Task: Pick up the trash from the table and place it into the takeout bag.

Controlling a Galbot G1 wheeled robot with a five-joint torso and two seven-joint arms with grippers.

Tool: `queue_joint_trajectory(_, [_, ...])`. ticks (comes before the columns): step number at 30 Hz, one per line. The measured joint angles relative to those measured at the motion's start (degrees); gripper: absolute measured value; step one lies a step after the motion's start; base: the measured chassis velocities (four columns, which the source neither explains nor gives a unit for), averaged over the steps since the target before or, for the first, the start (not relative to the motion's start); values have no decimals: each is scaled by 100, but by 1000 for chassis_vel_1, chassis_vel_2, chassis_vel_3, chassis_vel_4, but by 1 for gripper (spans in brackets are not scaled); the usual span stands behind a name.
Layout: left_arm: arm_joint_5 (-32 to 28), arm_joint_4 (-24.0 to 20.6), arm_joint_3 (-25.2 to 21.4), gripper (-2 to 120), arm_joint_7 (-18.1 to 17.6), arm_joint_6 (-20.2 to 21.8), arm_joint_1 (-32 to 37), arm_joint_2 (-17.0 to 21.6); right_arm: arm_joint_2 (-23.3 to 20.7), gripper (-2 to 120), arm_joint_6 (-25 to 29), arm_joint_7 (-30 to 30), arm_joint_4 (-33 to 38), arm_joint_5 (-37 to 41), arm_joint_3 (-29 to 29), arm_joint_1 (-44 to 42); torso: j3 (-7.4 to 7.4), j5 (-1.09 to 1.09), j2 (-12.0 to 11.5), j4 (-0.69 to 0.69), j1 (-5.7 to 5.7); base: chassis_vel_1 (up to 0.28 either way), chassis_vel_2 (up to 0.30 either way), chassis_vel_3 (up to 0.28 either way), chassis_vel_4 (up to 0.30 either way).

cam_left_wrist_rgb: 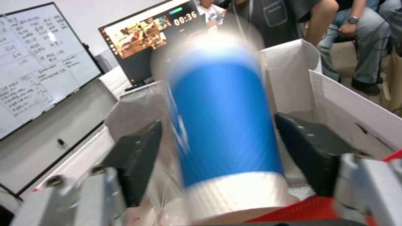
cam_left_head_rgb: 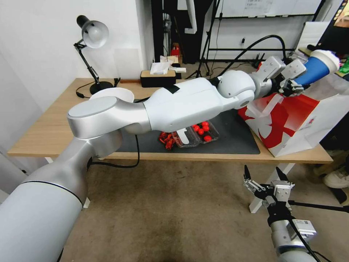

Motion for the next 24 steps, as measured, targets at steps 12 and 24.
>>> queue_joint_trajectory(12, [-227, -260, -557, 100, -814, 26, 181, 135, -47, 100, 0, -2, 34, 16, 7, -23, 0, 0, 0, -1, 0, 0, 0, 0, 0])
queue_joint_trajectory(24, [-159, -2538, -1615, 100, -1824, -166, 1532, 2264, -78, 100, 0, 2, 87, 29, -15, 0, 0, -5, 0, 1, 1, 0, 0, 0, 0])
